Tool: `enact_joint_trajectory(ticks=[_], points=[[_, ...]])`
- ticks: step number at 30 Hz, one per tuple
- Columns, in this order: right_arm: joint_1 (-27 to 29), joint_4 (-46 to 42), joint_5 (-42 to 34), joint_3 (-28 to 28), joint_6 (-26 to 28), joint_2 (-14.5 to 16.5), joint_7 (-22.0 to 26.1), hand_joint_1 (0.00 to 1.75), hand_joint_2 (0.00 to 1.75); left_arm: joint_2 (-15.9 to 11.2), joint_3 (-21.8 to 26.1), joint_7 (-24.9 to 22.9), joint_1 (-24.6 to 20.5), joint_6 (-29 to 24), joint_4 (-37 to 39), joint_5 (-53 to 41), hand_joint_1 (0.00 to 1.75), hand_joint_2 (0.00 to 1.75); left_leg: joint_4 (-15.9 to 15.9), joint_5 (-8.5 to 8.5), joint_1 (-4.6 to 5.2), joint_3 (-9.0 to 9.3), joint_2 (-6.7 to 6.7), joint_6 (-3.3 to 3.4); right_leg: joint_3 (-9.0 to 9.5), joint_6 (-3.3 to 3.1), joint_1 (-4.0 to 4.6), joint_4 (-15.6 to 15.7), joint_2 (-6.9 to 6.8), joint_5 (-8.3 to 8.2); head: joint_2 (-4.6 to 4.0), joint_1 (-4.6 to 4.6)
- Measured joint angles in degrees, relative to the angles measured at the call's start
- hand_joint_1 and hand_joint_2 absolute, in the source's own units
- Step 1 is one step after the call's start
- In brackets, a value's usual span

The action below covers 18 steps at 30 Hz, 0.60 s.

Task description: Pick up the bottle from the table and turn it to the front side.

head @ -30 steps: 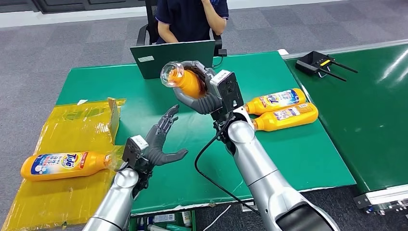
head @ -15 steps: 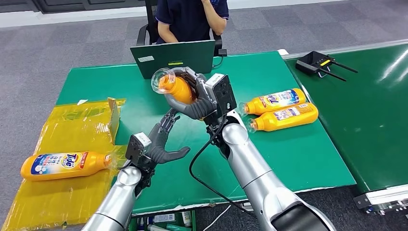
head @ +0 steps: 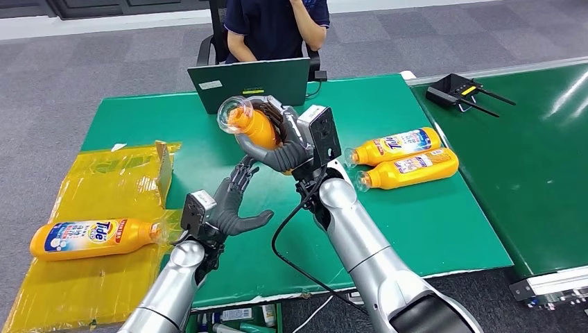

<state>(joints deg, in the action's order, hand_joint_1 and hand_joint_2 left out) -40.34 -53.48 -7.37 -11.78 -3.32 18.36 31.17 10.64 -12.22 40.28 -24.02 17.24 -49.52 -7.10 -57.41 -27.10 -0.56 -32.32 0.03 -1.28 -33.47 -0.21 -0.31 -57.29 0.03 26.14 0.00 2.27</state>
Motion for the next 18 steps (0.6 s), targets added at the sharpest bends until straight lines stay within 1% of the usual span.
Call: enact_joint_trajectory(ticks=[7, 9, 14, 18], points=[[-0.06, -0.11, -0.99, -0.14, 0.15, 0.18, -0.79, 1.75, 1.75, 0.00, -0.45, 0.01, -0.06, -0.80, 0.09, 0.51, 0.00, 1.75, 0.00, 0.00, 0.00, 0.00, 0.00, 0.00, 0.00, 0.00, 0.00, 0.00, 0.00, 0.00, -0.01, 0.00], [-0.15, -0.46, -1.50, -0.33, 0.54, 0.41, -1.54, 1.75, 1.75, 0.00, -0.64, 0.02, -0.16, -2.08, 0.21, 0.51, 0.00, 1.75, 0.00, 0.00, 0.00, 0.00, 0.00, 0.00, 0.00, 0.00, 0.00, 0.00, 0.01, 0.00, 0.00, 0.00], [-0.08, -2.49, -2.41, -0.95, 1.67, 0.79, -2.94, 1.75, 1.75, 0.11, -0.77, 0.02, -1.46, -7.20, 1.23, -0.44, 0.00, 1.75, 0.00, 0.01, 0.00, 0.01, 0.00, -0.01, -0.01, 0.00, 0.00, 0.00, 0.00, 0.00, 0.00, 0.00], [0.22, -3.97, -2.58, -1.31, 2.09, 0.79, -3.14, 1.75, 1.75, 0.23, -0.77, 0.00, -2.78, -9.34, 2.68, -0.52, 0.00, 1.75, 0.00, 0.01, 0.00, 0.01, 0.00, -0.01, 0.00, 0.00, 0.00, 0.00, 0.00, 0.00, 0.00, 0.00]])
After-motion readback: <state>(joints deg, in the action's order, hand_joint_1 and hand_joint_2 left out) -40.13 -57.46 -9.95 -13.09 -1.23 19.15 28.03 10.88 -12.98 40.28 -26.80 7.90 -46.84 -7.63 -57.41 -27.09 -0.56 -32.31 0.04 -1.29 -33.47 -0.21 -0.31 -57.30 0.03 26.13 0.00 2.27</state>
